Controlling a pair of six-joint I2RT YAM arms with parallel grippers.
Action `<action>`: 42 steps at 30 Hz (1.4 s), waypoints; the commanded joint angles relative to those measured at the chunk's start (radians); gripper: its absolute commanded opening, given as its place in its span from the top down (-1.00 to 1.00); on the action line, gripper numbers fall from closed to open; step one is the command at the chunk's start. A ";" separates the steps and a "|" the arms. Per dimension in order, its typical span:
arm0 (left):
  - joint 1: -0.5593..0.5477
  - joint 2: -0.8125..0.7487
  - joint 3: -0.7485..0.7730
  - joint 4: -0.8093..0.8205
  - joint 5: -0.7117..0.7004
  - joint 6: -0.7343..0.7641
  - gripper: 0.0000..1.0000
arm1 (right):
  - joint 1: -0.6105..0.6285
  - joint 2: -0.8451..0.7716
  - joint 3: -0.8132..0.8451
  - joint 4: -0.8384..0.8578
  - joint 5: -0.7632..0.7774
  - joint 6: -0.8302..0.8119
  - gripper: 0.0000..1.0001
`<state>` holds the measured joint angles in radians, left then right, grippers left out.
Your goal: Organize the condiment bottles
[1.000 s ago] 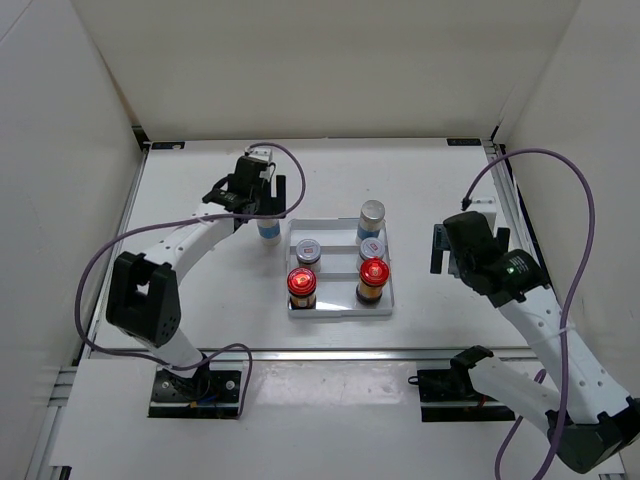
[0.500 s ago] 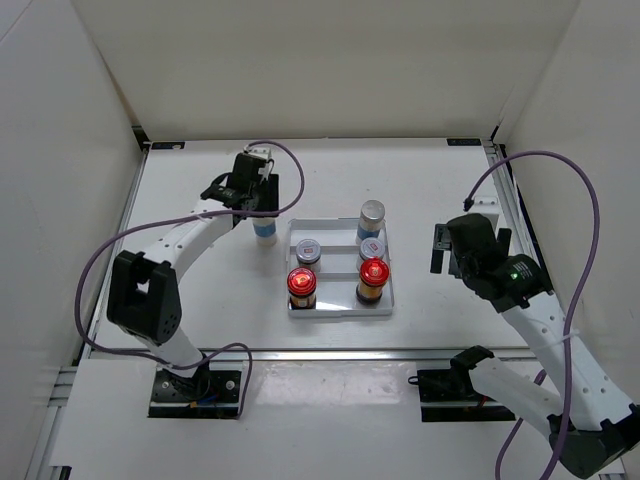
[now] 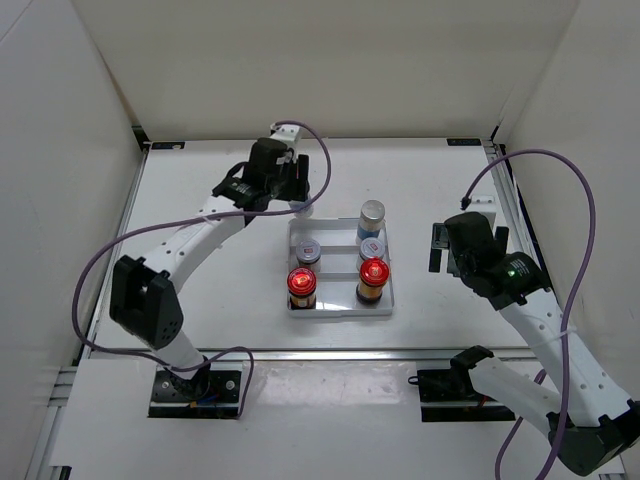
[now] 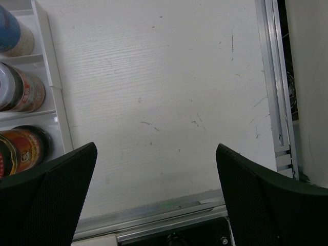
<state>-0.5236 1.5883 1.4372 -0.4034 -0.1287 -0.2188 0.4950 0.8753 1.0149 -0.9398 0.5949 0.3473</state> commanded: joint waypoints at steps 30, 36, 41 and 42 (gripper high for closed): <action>-0.108 -0.033 -0.144 0.018 -0.068 -0.059 -0.15 | -0.001 0.014 -0.004 0.045 -0.024 -0.018 -1.00; -0.108 0.034 -0.117 0.018 -0.086 -0.048 -0.60 | -0.001 0.014 -0.013 0.045 -0.033 -0.018 -1.00; -0.108 0.099 -0.006 -0.044 -0.127 -0.048 -1.00 | -0.001 0.033 -0.013 0.055 -0.053 -0.018 -1.00; -0.108 0.099 0.011 -0.057 -0.137 -0.048 -1.00 | -0.001 0.033 -0.013 0.055 -0.053 -0.018 -1.00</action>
<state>-0.6281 1.6920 1.3628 -0.4297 -0.2211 -0.2649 0.4950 0.8997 1.0039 -0.9154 0.5461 0.3347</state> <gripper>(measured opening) 0.996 0.998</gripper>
